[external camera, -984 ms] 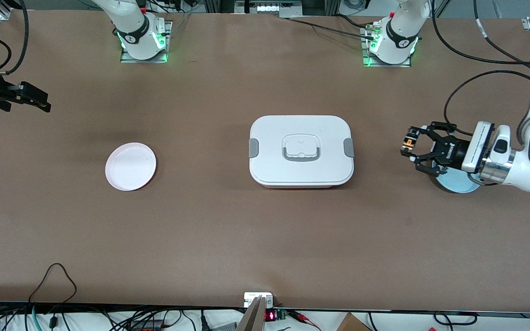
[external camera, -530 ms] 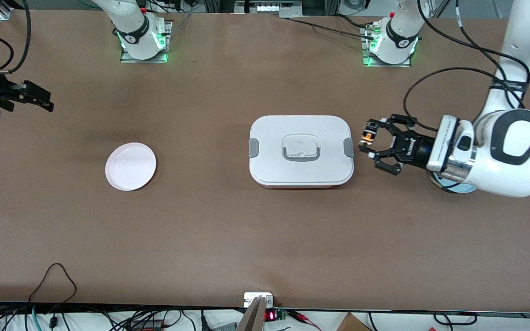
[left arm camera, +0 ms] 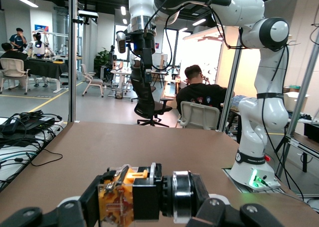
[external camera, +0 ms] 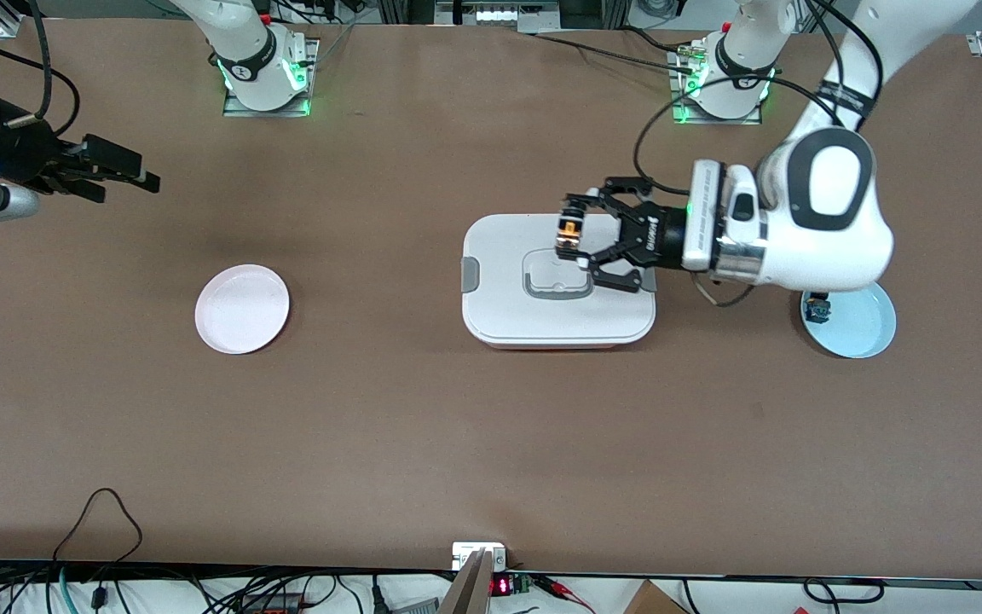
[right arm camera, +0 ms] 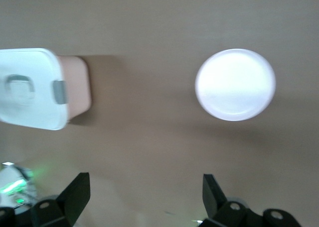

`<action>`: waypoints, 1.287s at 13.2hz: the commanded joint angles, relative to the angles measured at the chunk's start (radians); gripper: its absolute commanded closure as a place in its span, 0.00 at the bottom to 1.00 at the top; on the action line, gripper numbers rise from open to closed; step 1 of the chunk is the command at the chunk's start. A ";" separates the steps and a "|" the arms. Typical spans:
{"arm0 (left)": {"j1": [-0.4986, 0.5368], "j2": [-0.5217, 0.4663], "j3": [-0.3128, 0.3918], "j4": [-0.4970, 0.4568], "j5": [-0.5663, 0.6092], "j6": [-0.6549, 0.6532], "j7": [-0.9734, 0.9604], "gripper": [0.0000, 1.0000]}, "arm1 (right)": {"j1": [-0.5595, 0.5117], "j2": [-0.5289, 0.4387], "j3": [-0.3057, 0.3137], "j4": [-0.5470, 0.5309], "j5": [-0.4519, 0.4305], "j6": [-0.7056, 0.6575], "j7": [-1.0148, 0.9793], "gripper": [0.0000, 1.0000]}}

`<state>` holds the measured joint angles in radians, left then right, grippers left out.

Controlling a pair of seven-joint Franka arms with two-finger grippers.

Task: Transfer orange switch to right arm and place
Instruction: 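Lift the orange switch and carry it over the white box, then hold the switch with the left gripper while the right gripper approaches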

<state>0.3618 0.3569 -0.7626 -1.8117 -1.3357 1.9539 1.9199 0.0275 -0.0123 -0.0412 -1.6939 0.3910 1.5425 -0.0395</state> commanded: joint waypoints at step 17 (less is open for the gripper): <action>0.005 -0.013 -0.055 -0.095 -0.194 0.010 0.145 1.00 | 0.222 0.218 0.000 -0.231 1.203 0.088 -0.177 0.00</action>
<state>0.3594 0.3521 -0.8064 -1.8965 -1.4863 1.9597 2.0315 0.2013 0.2071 -0.0367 -1.9130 1.5556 1.5911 -0.1856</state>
